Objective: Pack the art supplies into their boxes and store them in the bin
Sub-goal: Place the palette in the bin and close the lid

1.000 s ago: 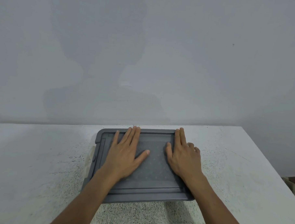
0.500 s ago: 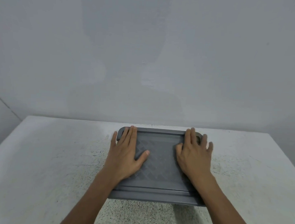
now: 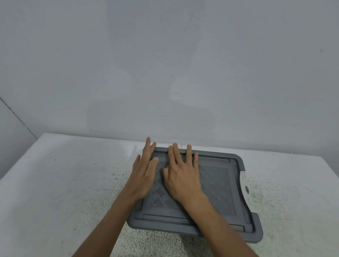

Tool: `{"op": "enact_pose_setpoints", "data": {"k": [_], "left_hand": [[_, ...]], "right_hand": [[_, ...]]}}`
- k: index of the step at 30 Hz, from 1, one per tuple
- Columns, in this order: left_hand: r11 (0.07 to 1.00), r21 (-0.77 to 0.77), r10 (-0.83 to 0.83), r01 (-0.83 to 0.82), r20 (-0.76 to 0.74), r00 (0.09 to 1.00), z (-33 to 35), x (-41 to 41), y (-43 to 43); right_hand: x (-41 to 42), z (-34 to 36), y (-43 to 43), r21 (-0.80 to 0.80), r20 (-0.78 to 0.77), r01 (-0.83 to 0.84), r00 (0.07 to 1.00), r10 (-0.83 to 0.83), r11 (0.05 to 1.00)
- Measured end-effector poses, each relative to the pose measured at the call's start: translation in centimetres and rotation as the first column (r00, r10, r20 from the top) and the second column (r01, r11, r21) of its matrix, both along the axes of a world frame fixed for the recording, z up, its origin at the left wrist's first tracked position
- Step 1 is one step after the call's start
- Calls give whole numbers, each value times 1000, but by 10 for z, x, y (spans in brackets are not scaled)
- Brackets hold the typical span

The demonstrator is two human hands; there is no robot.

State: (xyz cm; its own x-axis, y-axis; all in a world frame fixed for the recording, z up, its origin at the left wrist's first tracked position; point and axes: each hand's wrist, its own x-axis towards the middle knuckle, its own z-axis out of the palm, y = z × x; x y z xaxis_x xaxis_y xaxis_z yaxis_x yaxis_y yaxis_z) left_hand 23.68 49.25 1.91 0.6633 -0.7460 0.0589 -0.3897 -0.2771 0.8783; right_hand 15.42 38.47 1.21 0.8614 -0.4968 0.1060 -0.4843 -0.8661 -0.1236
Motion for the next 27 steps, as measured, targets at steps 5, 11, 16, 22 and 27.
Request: {"op": "enact_pose_setpoints", "data": {"k": [5,11,16,22,27], "left_hand": [[952,-153,269,-266,-6,963,2,1,4],[879,-5,389,-476,-568,725,-3,13,16],[931,69,250,-357,-835,490,-15,19,38],[977,-59,29,-203,-915,402,-19,29,59],[977,-149,-61,-155,-883,465,-16,24,63]], "right_hand": [[-7,1,-3,52,37,-53,998,51,997],[-8,0,-5,68,-6,-46,999,46,997],[-7,0,-5,64,-30,-45,998,47,997],[-7,0,-4,60,-32,-42,999,44,997],[-7,-2,-4,58,-20,-43,999,44,997]]}}
